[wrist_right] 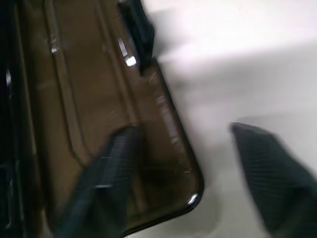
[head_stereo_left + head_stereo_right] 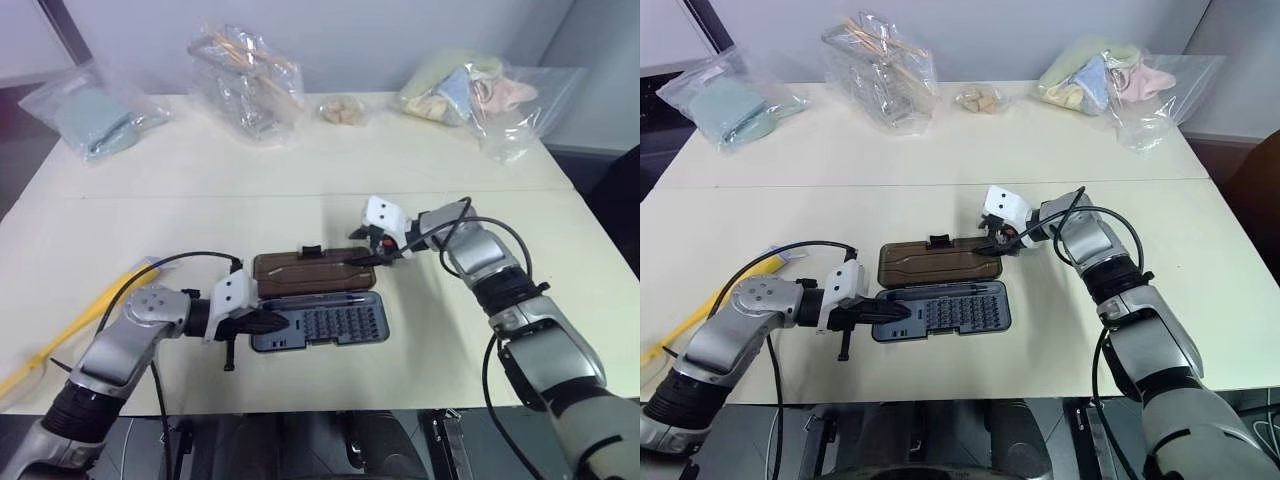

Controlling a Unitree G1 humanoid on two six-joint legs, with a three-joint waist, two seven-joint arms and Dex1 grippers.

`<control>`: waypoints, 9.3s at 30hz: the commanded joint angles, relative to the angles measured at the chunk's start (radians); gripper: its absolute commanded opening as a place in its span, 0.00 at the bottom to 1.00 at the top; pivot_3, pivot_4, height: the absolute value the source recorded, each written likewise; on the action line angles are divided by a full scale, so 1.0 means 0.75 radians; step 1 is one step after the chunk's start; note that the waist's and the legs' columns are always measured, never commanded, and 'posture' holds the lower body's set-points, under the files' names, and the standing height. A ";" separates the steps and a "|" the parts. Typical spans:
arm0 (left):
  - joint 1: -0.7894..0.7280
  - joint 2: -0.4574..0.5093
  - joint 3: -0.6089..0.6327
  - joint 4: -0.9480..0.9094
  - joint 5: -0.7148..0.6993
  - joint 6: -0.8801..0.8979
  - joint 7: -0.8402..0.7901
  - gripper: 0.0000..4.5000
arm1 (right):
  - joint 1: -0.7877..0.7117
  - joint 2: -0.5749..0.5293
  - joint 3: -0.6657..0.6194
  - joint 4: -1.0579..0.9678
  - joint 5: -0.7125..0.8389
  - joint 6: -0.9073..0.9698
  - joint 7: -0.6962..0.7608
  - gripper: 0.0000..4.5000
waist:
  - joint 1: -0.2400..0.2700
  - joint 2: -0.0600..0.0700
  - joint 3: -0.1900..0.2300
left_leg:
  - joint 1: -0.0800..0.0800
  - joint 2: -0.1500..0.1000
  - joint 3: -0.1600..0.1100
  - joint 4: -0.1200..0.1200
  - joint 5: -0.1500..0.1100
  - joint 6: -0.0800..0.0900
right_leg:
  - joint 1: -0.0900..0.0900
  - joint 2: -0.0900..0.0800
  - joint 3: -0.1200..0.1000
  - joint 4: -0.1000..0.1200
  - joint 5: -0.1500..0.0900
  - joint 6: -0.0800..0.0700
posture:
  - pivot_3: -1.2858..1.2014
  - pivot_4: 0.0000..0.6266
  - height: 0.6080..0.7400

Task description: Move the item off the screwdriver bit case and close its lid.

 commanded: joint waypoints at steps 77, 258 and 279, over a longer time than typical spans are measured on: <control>0.019 0.081 0.203 -0.119 -0.317 0.303 0.073 0.00 | 0.419 -0.008 -0.207 -1.065 -0.092 0.253 -0.255 0.01 | -0.001 -0.002 0.000 | 0.001 0.000 0.000 -0.002 0.000 0.000 | 0.000 0.000 0.001 -0.001 0.000 -0.001 | 0.52 0.24 0.98; -0.771 -0.365 -0.348 1.089 0.231 -0.403 -0.561 0.00 | 0.733 -0.073 0.486 -1.397 -0.301 0.607 -0.844 0.00 | 0.033 -0.008 -0.002 | -0.001 -0.001 -0.003 0.000 0.000 0.001 | 0.000 0.002 0.000 -0.003 -0.001 0.001 | 0.52 0.24 0.98; -0.847 -0.089 0.013 1.122 0.163 -0.393 -0.450 0.91 | 1.026 -0.276 -0.470 -1.872 0.776 1.084 -0.292 1.00 | 0.030 -0.009 -0.003 | 0.000 0.000 -0.007 0.000 0.000 0.001 | 0.002 0.005 -0.002 -0.002 -0.001 0.000 | 0.52 0.24 0.98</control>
